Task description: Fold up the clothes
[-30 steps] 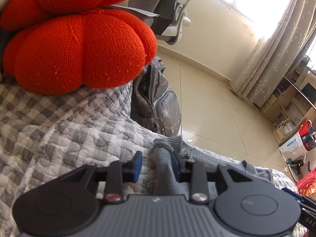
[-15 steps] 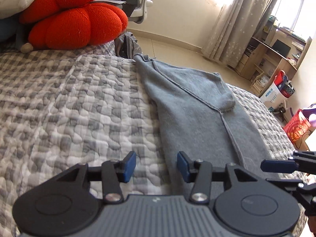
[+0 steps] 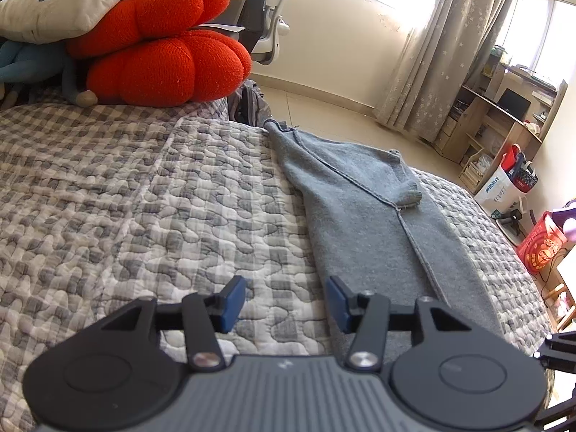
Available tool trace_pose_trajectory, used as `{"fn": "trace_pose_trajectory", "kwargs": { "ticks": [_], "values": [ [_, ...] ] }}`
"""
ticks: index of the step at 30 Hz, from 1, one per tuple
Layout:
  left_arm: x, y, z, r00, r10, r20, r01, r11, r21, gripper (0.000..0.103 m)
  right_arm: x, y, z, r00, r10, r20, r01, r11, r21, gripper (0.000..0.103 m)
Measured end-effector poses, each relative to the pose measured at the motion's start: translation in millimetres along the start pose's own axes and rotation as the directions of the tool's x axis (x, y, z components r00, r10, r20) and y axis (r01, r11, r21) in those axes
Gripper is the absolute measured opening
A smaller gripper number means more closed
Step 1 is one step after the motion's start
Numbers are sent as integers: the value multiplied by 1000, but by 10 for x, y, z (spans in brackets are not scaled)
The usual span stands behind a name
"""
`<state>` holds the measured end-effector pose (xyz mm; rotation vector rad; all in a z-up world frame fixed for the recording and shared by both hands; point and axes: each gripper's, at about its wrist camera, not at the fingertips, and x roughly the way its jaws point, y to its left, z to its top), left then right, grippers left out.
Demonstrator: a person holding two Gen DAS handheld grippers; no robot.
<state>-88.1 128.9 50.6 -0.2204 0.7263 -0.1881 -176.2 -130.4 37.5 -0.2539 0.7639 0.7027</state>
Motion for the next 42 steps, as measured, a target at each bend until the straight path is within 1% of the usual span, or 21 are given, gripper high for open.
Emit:
{"fn": "trace_pose_trajectory", "kwargs": {
  "ticks": [5,7,9,10,12,13,14,18,20,22,25,28,30,33,35,36,37,38,40,41,42],
  "values": [
    [169,-43,-6,1000,-8,-20,8,1000,-8,51,-92,-28,-174,999,-11,41,8,997,78,45],
    [250,-131,-30,999,-6,-33,6,1000,5,51,-123,18,-120,993,33,114,-43,995,87,45],
    [297,-311,-107,999,-32,-43,34,998,57,51,-128,84,-25,979,86,183,-102,992,77,45],
    [305,-366,-125,999,-26,-37,28,997,77,51,-105,131,21,973,107,205,-122,991,60,45],
    [320,-467,-159,1000,-14,-25,17,993,114,51,34,280,103,973,123,194,-121,992,-20,45],
    [320,-446,-150,1000,-8,-22,10,994,107,51,114,357,133,981,104,163,-94,993,-69,45],
    [318,-421,-141,1000,-3,-20,5,995,99,51,142,368,124,987,77,138,-66,994,-84,45],
    [256,-230,-124,1000,4,-22,-2,997,82,51,101,175,-63,997,-17,76,19,999,-29,45],
    [249,-167,-106,1000,16,-19,-14,997,79,51,13,42,-168,995,-21,96,16,999,50,45],
    [275,-123,-43,1000,4,-21,-2,999,54,50,-59,-71,-257,993,-29,112,15,992,127,45],
    [345,-148,121,1000,-26,-8,26,999,41,50,-87,-78,-336,990,0,140,-25,984,178,45],
    [515,-197,315,999,-37,-9,37,998,47,51,-114,-111,-329,976,93,197,-140,961,239,45],
    [655,-227,448,999,-41,-17,41,998,46,51,-61,-129,-283,971,129,202,-183,945,272,45],
    [942,-301,582,998,-49,-48,51,998,37,50,41,-53,-209,971,139,197,-188,948,256,45],
    [1106,-383,609,998,-36,-54,39,998,58,48,78,-13,-188,968,146,205,-195,950,243,45],
    [1175,-420,602,998,-19,-58,23,997,69,35,93,-8,-185,966,150,210,-201,948,247,45],
    [1219,-456,577,998,-1,-61,6,996,87,9,101,-9,-188,965,151,214,-203,947,250,45],
    [1257,-491,553,998,15,-61,-8,994,105,5,105,-18,-194,964,151,218,-205,946,253,45],
    [1231,-524,515,999,21,-34,-16,989,149,4,112,-47,-206,963,152,223,-211,939,271,43],
    [1210,-490,522,999,17,-32,-12,989,146,4,115,-64,-211,962,153,224,-215,935,282,32],
    [1190,-456,530,999,13,-31,-9,990,142,4,117,-81,-217,962,154,226,-218,931,294,25]
  ]
}}
